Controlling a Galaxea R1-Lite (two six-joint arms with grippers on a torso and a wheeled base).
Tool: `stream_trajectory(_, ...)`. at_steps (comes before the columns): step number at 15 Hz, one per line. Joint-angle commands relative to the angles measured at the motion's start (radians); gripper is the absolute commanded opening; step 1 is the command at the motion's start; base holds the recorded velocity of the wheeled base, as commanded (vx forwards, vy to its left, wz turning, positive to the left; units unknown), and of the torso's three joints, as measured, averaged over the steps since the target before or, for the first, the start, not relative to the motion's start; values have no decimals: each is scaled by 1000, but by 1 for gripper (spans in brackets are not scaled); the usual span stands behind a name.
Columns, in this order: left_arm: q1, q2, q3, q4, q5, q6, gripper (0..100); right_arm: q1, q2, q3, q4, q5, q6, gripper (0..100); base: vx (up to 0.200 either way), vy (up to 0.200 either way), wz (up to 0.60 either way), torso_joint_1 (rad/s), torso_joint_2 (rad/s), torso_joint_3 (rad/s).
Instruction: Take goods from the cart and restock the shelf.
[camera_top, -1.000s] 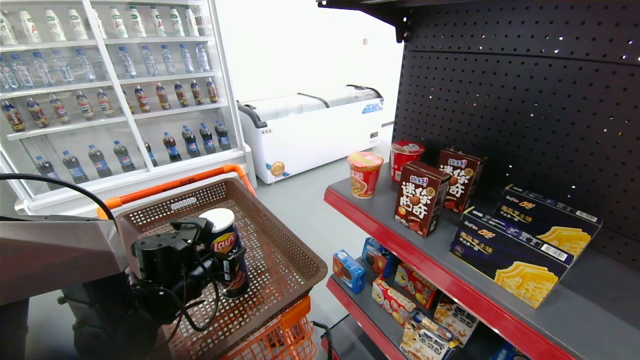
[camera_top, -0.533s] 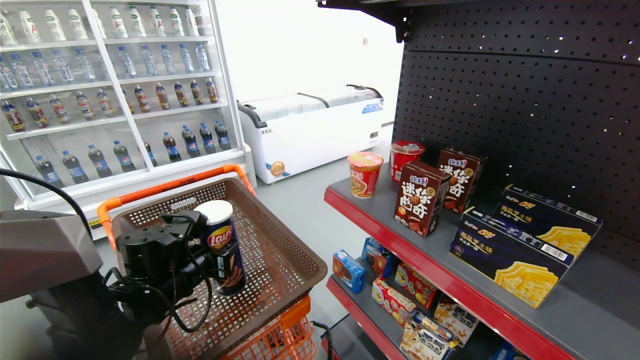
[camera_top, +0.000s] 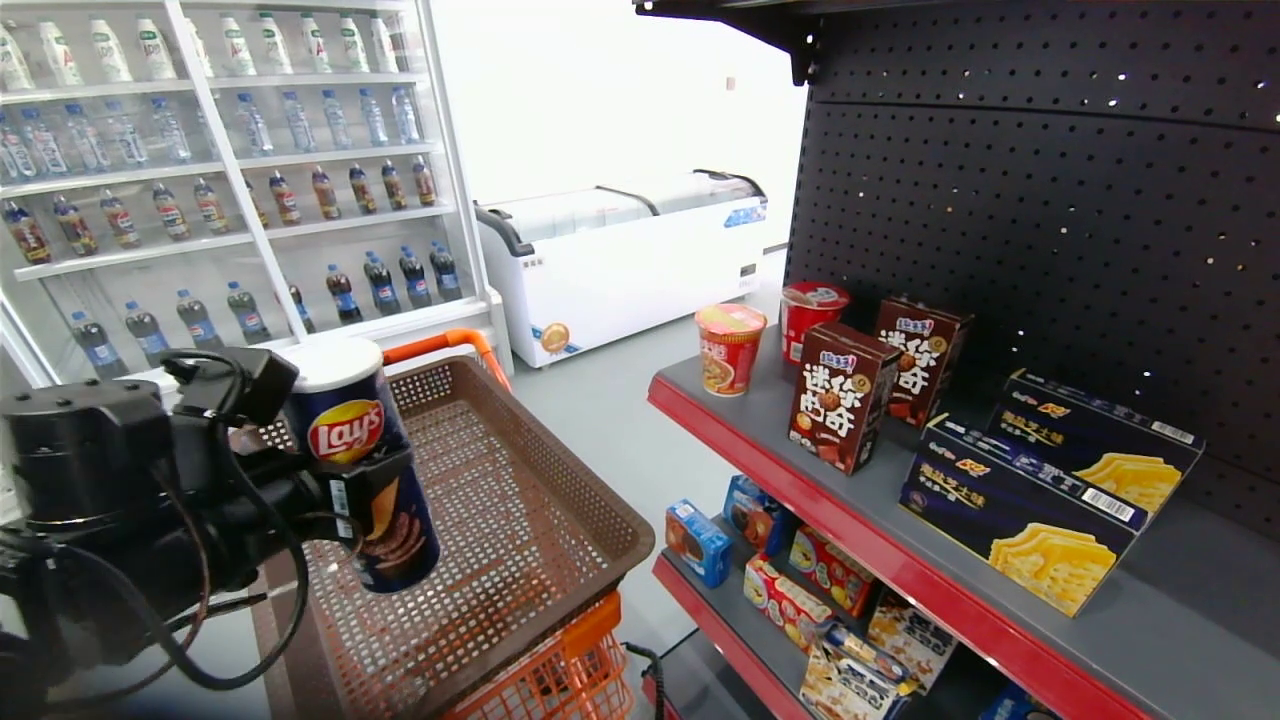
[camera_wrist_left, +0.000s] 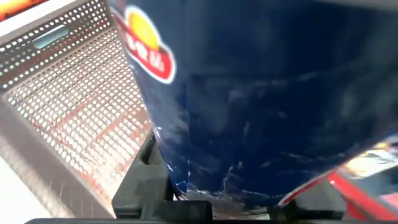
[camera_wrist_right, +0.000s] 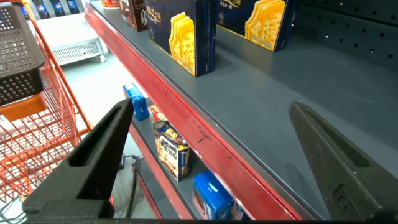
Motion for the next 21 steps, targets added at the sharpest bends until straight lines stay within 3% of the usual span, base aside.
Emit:
stream_trajectory(1, 4, -286, 7, 171, -44, -58, 0, 0, 0, 0, 0, 0, 0, 100, 0, 0, 0, 0, 0, 0)
stream_trajectory(2, 5, -361, 38, 207, -75, -55, 0, 0, 0, 0, 0, 0, 0, 100, 0, 0, 0, 0, 0, 0)
stream_trajectory(5, 1, -516, 85, 306, -75, -46, 0, 0, 0, 0, 0, 0, 0, 100, 0, 0, 0, 0, 0, 0)
stream_trajectory(7, -2, -526, 103, 300, -69, 6, 0, 0, 0, 0, 0, 0, 0, 100, 0, 0, 0, 0, 0, 0)
stream_trajectory(8, 4, -558, 105, 300, -50, 15, 0, 0, 0, 0, 0, 0, 0, 100, 0, 0, 0, 0, 0, 0)
stream_trajectory(9, 7, -576, 100, 300, -39, 9, 0, 0, 0, 0, 0, 0, 0, 100, 0, 0, 0, 0, 0, 0)
stream_trajectory(10, 7, -602, 96, 302, -35, -20, 0, 0, 0, 0, 0, 0, 0, 100, 0, 0, 0, 0, 0, 0)
stream_trajectory(19, 2, -641, 79, 309, -44, -23, 0, 0, 0, 0, 0, 3, -2, 100, 0, 0, 0, 0, 0, 6)
stream_trajectory(21, 4, -641, 77, 311, -41, -21, 0, 0, 0, 0, 0, 2, 0, 100, 0, 0, -600, 2, 2, 2)
